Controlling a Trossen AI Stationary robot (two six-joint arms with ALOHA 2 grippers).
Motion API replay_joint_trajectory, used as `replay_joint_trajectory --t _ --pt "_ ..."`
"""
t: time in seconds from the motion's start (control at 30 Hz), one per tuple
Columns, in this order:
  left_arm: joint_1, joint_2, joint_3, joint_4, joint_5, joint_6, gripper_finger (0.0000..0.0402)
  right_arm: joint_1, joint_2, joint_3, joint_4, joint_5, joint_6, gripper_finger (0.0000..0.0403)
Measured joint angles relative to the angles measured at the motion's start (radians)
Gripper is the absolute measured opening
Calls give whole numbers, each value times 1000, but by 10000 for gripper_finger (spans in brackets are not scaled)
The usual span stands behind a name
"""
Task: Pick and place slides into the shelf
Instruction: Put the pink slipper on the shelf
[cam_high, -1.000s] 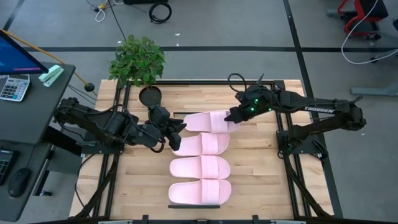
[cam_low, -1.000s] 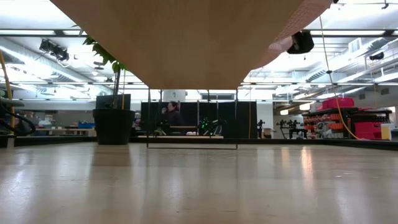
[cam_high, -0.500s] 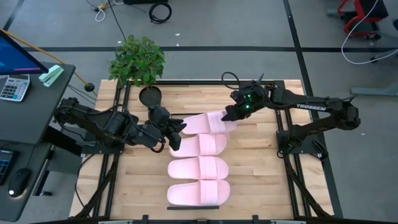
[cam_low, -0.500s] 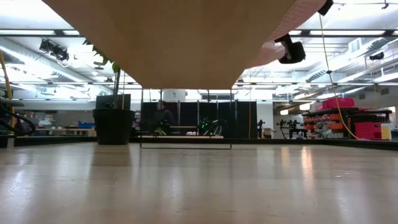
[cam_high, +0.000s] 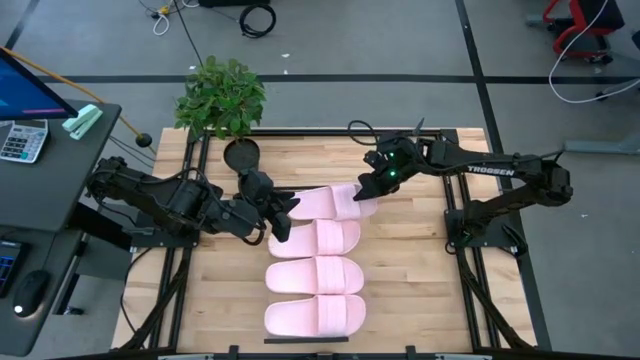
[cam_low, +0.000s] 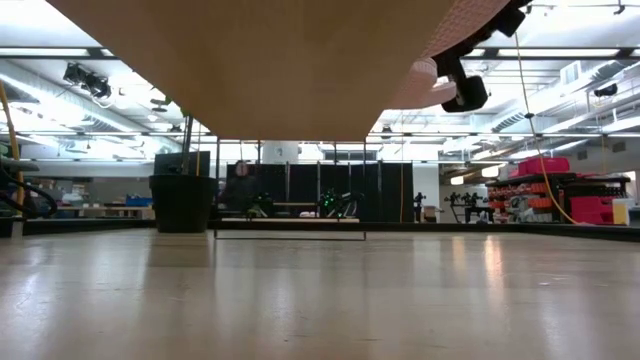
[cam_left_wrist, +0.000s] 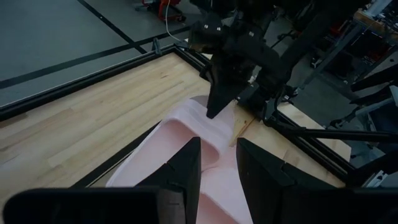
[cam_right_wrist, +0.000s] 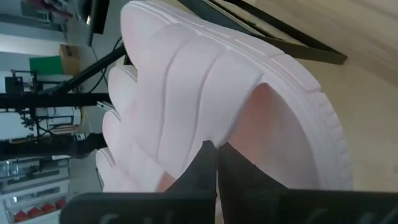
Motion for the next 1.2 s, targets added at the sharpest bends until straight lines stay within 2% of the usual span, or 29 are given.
replay_joint_trajectory --t 0.47,1.03,1.2 --pt "6 0 0 0 -6 -1 107 3 -90 9 28 71 -39 0" --pt "23 0 -4 4 -7 6 107 3 -128 13 217 61 61 0" --pt "23 0 -20 9 -7 -4 107 5 -109 13 218 16 105 0"
